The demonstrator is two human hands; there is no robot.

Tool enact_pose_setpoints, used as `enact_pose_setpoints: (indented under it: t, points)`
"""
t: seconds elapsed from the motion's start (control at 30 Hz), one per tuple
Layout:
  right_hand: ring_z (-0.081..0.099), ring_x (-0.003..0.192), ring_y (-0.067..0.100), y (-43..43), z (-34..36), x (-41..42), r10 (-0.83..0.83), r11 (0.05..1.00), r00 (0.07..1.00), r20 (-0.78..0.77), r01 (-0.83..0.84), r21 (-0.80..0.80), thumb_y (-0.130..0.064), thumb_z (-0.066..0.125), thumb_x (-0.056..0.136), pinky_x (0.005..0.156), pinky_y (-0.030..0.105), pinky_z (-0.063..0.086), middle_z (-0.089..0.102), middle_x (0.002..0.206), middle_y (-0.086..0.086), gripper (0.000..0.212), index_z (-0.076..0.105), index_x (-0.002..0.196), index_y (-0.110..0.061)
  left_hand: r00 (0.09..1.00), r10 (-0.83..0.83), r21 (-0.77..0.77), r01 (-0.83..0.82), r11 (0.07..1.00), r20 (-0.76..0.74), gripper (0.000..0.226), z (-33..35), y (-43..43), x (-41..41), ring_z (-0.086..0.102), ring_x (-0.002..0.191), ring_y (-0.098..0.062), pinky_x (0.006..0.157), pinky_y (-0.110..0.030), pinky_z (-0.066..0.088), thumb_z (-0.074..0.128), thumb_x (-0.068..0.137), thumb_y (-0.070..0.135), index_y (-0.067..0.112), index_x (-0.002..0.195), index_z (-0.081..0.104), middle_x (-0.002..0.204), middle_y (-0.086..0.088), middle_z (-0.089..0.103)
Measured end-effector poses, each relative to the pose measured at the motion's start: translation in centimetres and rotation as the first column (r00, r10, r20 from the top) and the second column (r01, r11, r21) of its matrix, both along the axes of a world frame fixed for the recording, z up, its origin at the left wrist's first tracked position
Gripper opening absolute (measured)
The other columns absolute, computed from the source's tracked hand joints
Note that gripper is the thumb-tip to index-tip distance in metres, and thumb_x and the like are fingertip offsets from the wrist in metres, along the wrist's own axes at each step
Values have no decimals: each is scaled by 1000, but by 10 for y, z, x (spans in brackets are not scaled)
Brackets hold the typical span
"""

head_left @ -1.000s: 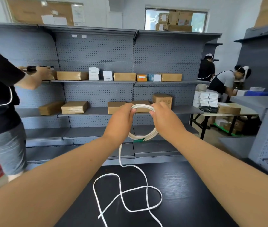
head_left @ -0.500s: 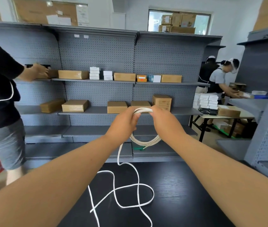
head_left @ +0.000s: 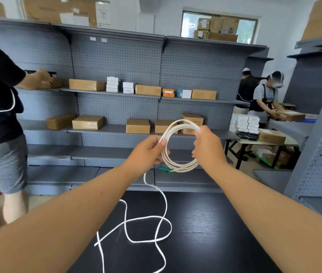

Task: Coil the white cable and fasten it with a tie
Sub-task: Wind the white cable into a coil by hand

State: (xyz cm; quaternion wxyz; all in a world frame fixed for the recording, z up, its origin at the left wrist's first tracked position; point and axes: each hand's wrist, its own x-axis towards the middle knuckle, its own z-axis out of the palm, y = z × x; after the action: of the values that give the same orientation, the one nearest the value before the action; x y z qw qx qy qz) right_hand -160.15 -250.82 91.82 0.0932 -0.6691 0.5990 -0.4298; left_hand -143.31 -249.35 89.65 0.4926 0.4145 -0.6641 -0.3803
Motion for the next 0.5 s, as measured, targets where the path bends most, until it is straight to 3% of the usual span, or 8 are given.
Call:
enact_pose_setpoints:
  t: [0.1,0.27,0.37,0.5]
  points:
    - [55,67,29,4,2,-4,-26,1000,1000,7,26,-12,-9,39,96,66,46,55,55,85,12,11,47,103,-12,1000,6,29,-6,1000,2,21,-2,6,-3,68,78,-11,76,-25,51,40,98,32,19,92,55,93,0,70]
    - [54,60,23,7,4,-7,-23,1000,987,158,23,-1,-6,35,97,51,29,49,51,89,6,15,48,106,-6,997,-24,60,29,998,-77,29,-8,14,-1,67,94,-15,87,-31,51,37,97,39,22,107,58,102,-2,69]
    - [54,54,18,7,6,-6,-45,999,964,262,47,2,-5,35,97,45,20,42,47,81,1,12,45,98,-11,996,-13,60,19,998,-90,31,-12,15,0,64,96,-17,88,-31,49,45,93,39,20,116,53,106,0,66]
    - [54,53,17,7,7,2,-57,997,910,410,69,-17,-2,31,96,45,21,40,47,78,-2,18,45,103,-9,996,1,66,5,998,-86,29,-12,13,1,66,91,-15,86,-30,50,57,88,34,24,114,48,112,-5,62]
